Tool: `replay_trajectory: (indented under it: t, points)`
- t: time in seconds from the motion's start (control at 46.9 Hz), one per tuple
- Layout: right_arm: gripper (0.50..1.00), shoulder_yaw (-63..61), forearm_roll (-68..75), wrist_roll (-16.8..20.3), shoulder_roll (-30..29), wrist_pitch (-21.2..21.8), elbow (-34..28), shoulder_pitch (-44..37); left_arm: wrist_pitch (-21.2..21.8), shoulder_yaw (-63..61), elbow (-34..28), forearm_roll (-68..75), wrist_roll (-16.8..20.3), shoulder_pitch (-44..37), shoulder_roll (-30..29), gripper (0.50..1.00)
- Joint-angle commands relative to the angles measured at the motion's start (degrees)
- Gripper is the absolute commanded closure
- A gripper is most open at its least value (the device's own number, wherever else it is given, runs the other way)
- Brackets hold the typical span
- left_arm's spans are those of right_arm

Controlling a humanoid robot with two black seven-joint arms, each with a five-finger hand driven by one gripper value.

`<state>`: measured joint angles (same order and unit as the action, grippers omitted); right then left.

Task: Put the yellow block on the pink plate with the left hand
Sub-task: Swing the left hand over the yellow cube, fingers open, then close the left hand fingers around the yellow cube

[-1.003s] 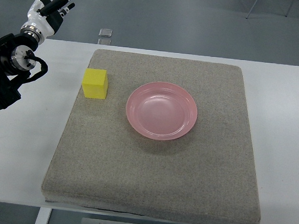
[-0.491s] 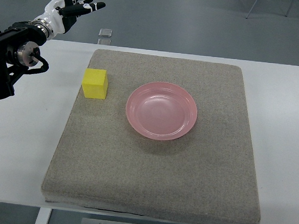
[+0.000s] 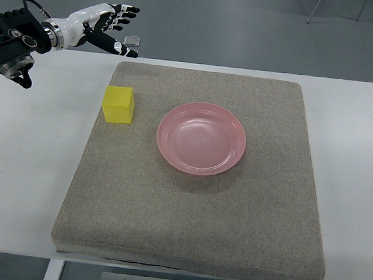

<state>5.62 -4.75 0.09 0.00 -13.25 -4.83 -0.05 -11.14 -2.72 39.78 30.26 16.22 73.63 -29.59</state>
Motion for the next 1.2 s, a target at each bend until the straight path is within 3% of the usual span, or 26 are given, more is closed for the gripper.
replay_trajectory:
  t: [0.0, 0.149, 0.47, 1.174]
  points:
    - [0.576, 0.00, 0.00, 0.00, 0.00, -0.02, 0.00, 0.05, -2.04, -0.09, 2.14, 4.62, 0.04, 1.52, -2.39, 0.508]
    - [0.576, 0.00, 0.00, 0.00, 0.00, -0.02, 0.00, -0.03, -5.82, -0.18, 6.36, 14.37, 0.22, 3.54, -5.47, 0.508]
    - [0.576, 0.00, 0.00, 0.00, 0.00, -0.02, 0.00, -0.03, -6.26, -0.26, 13.13, 39.69, 5.32, 3.10, -8.99, 0.510]
    - [0.576, 0.00, 0.00, 0.00, 0.00, -0.02, 0.00, -0.03, -5.73, -3.61, 13.66, 40.58, 5.05, 0.20, -7.67, 0.508]
